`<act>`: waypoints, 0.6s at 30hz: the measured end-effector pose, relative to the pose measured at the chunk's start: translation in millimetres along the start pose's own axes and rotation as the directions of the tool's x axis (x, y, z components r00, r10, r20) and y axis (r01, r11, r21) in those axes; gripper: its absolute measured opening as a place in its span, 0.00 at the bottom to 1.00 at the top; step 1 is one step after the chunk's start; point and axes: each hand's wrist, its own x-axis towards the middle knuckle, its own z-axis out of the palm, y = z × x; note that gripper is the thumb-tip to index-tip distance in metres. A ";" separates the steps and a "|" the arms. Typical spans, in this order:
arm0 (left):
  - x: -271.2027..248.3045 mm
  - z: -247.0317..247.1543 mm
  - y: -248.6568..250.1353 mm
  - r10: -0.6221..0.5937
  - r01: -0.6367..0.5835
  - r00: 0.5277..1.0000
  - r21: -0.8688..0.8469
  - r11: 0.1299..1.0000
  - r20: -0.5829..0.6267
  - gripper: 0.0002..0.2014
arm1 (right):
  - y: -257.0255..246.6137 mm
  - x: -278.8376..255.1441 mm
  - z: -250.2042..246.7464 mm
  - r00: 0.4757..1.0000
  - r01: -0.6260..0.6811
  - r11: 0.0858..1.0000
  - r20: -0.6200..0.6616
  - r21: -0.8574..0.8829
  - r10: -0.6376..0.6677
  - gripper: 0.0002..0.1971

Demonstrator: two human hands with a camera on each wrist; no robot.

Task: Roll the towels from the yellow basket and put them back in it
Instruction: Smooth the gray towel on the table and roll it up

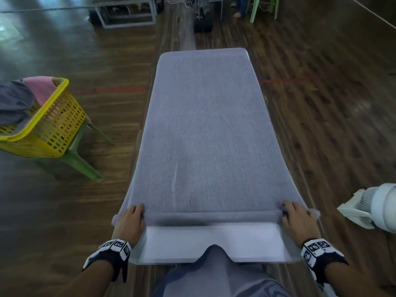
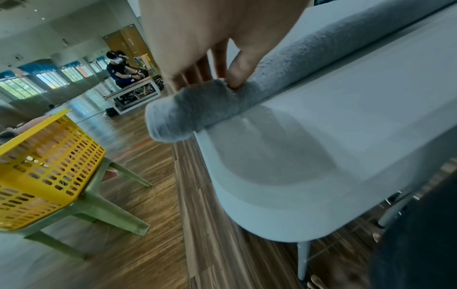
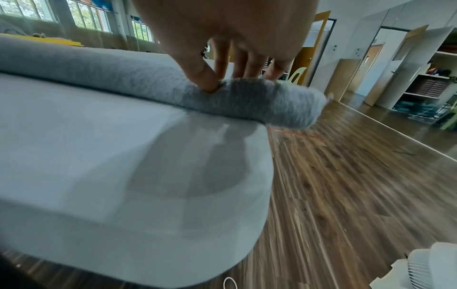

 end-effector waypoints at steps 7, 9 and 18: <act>-0.5 14.9 -0.9 0.095 -0.095 0.994 -0.003 0.995 -0.044 0.21 | -4.3 -1.0 10.1 0.990 0.130 0.989 0.043 0.074 -0.133 0.21; 1.1 14.7 -3.7 0.079 -0.082 0.995 -0.053 0.995 -0.055 0.20 | -2.5 2.6 9.4 0.993 0.103 0.990 0.055 0.092 -0.108 0.22; 26.5 16.4 -2.3 -0.043 0.038 0.998 -0.124 0.992 -0.042 0.22 | -8.7 50.8 9.0 0.990 0.131 0.986 -0.070 0.103 -0.124 0.22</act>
